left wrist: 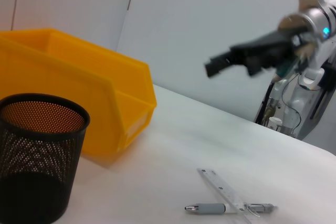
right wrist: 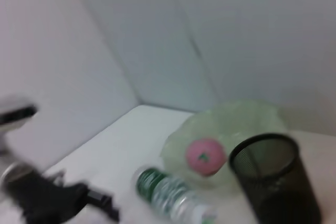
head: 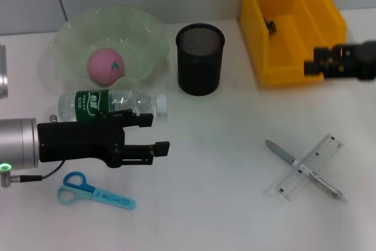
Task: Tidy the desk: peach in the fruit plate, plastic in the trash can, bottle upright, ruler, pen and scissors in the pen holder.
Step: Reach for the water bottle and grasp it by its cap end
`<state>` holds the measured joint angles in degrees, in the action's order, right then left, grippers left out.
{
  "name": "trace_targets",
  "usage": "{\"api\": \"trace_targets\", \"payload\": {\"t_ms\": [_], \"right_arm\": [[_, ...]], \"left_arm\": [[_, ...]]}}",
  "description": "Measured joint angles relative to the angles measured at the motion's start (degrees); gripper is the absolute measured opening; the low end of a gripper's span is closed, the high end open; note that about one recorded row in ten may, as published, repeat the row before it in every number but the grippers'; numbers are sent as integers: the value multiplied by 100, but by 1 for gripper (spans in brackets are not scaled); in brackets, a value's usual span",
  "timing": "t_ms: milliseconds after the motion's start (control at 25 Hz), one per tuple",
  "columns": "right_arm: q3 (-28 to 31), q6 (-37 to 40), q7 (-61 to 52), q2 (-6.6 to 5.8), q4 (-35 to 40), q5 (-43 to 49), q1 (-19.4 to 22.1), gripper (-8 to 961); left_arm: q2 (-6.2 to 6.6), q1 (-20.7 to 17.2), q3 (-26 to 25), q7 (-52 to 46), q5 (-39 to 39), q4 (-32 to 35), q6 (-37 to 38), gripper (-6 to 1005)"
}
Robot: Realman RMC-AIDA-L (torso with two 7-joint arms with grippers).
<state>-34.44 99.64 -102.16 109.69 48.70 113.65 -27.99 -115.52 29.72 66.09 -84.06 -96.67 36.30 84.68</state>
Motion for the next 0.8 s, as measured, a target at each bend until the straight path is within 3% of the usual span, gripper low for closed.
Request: {"api": "trace_targets", "payload": {"t_ms": [320,600,800], "right_arm": [[-85,472,896,52,-116,324,211,744],[-83,-57,1884,338,-668,552,150,744],[-81,-151,2082,446,-701,604,151,744]], "left_arm": [[12,22,0,-70,0,0,9,814],[31,37,2,-166,0,0,14,814],[92,52,12,-191,0,5,-17,814]]}}
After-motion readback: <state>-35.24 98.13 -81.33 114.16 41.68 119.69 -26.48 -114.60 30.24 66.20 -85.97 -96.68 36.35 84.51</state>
